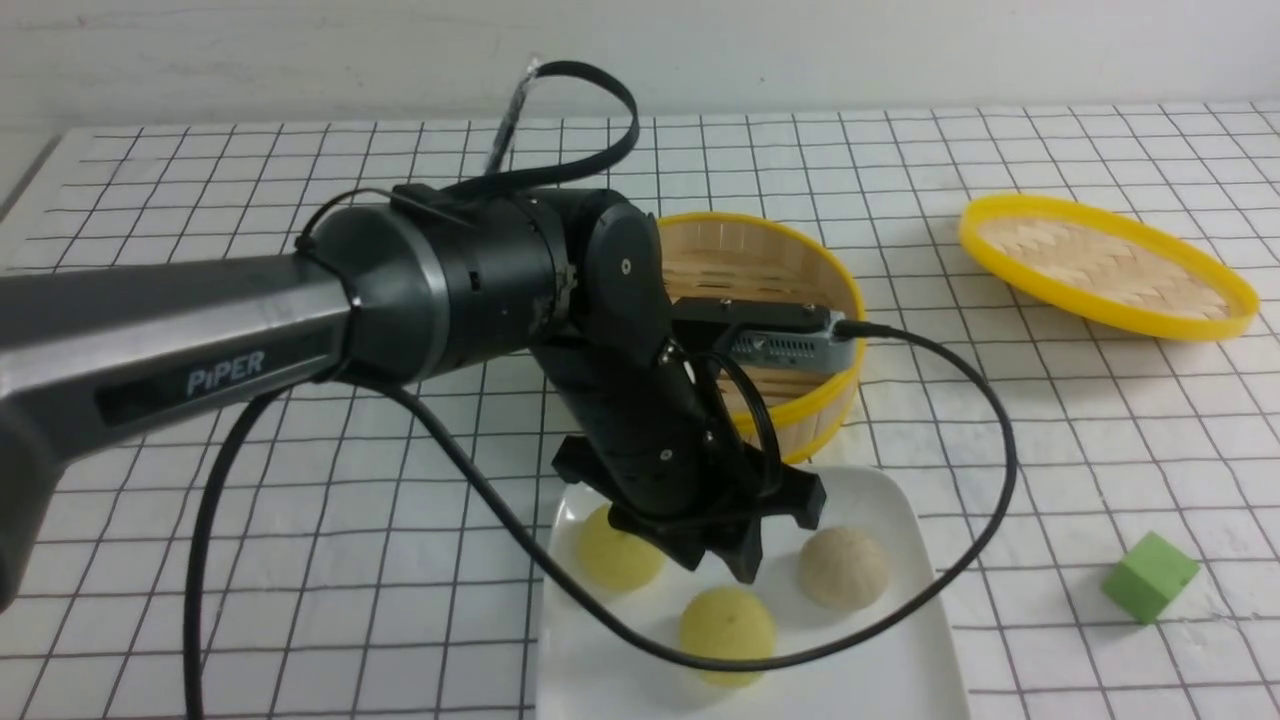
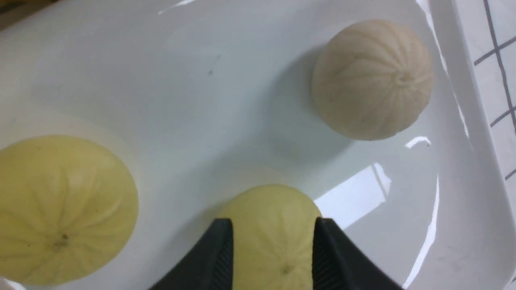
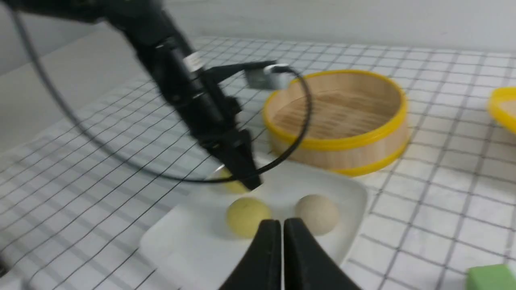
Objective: Put the steamed buns into the plate on the white-black tablecloth.
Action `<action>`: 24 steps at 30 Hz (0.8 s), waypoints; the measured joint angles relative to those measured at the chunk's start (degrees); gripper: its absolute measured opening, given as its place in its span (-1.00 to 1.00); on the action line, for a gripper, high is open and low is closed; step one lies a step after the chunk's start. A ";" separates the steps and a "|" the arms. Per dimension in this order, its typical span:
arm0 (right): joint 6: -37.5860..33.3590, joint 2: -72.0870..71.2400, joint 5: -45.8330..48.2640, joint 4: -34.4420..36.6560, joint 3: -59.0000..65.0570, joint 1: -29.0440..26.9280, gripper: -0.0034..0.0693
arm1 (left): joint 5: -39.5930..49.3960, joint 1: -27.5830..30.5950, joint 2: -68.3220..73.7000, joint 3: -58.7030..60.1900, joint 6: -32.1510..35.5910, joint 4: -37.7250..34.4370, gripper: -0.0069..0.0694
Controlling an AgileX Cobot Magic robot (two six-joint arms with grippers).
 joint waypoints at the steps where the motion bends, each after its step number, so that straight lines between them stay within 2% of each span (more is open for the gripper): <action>1: -3.94 0.00 0.19 3.01 0.31 0.00 -0.82 | 0.12 0.00 0.00 0.00 0.00 0.00 -0.19; 3: -8.32 0.00 -1.36 5.83 1.16 0.00 -0.82 | 0.26 0.00 0.00 0.00 0.00 0.02 -0.28; 5: -13.09 0.10 -8.59 8.56 3.91 0.00 -0.82 | 0.47 0.00 0.00 0.00 0.00 0.02 -0.47; 6: -13.32 0.10 -9.25 8.62 4.15 0.00 -0.82 | 0.47 0.00 0.00 0.00 0.00 0.02 -0.48; 7: -14.36 0.34 -15.14 8.49 6.31 0.00 -0.82 | 0.54 0.00 0.00 0.00 0.00 0.06 -0.56; 11: -14.73 0.65 -25.57 7.38 10.78 0.00 -0.82 | 0.60 0.00 0.00 0.00 0.00 0.06 -0.67; 16: -13.21 0.70 -31.60 6.05 13.52 0.00 -0.82 | 0.66 0.00 0.00 0.00 0.00 0.06 -0.68; 20: -11.45 2.41 -30.82 0.78 14.03 0.00 -0.82 | 0.72 0.00 0.00 0.00 0.00 0.06 -0.68; 22: -6.47 5.27 -29.45 -3.95 14.11 0.00 -0.82 | 0.72 0.00 0.00 0.00 0.00 0.01 -0.68; 24: -3.95 6.24 -29.38 -5.47 14.16 0.00 -0.82 | 0.72 0.00 0.06 0.00 0.00 0.01 -0.68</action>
